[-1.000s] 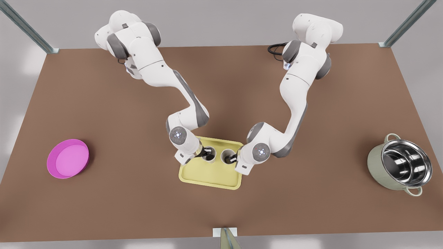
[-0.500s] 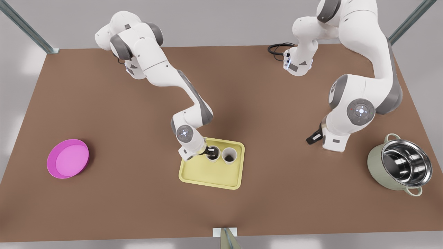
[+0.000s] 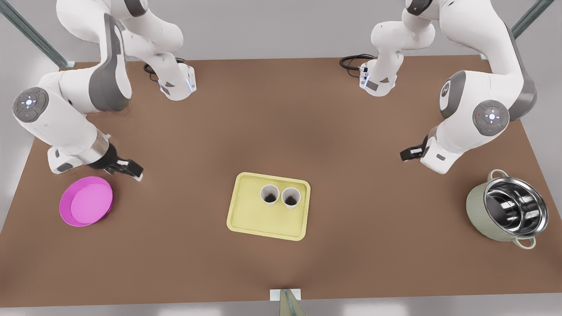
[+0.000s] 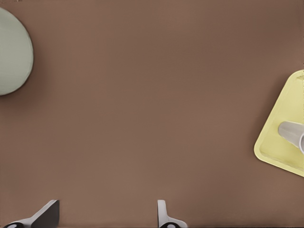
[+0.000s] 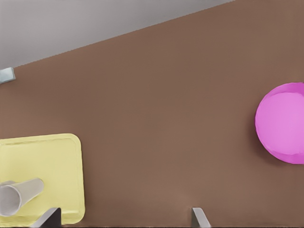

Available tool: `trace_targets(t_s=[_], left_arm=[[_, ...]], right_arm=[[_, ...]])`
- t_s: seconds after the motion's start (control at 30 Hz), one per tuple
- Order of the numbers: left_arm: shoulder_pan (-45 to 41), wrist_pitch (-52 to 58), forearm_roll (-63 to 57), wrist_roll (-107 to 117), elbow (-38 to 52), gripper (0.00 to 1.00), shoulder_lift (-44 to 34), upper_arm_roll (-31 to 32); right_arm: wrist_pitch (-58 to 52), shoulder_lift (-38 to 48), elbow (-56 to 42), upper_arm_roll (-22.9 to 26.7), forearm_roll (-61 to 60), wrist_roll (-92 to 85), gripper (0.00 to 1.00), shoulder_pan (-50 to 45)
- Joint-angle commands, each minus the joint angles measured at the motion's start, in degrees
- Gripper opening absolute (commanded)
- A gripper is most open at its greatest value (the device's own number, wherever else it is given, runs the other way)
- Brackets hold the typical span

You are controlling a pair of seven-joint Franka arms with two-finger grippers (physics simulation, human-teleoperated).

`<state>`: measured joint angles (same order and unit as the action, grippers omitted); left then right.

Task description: Use both arms to respectively pick up the white IKEA cups from the middle-left and middle-right positions, then place the white IKEA cups onto the middle-middle tray, ensuring that the cups remain upright and do not tip over

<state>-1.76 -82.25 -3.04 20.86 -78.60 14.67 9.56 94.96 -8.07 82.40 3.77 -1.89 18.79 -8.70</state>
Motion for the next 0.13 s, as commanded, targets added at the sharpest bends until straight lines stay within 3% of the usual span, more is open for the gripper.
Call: trace_targets(t_s=[0.0, 0.1], left_arm=[[0.0, 1.04, 0.49, -17.96, -0.06, 1.0, 0.01, 0.02], [0.71, 0.78, 0.58, -18.04, 0.02, 1.0, 0.36, -0.06]], right_arm=[[-13.66, 4.38, 1.8, -1.31, 6.46, -24.77, 1.0, 1.32], [-13.75, 5.88, 3.3, -1.14, 6.37, -24.77, 1.0, 2.55]])
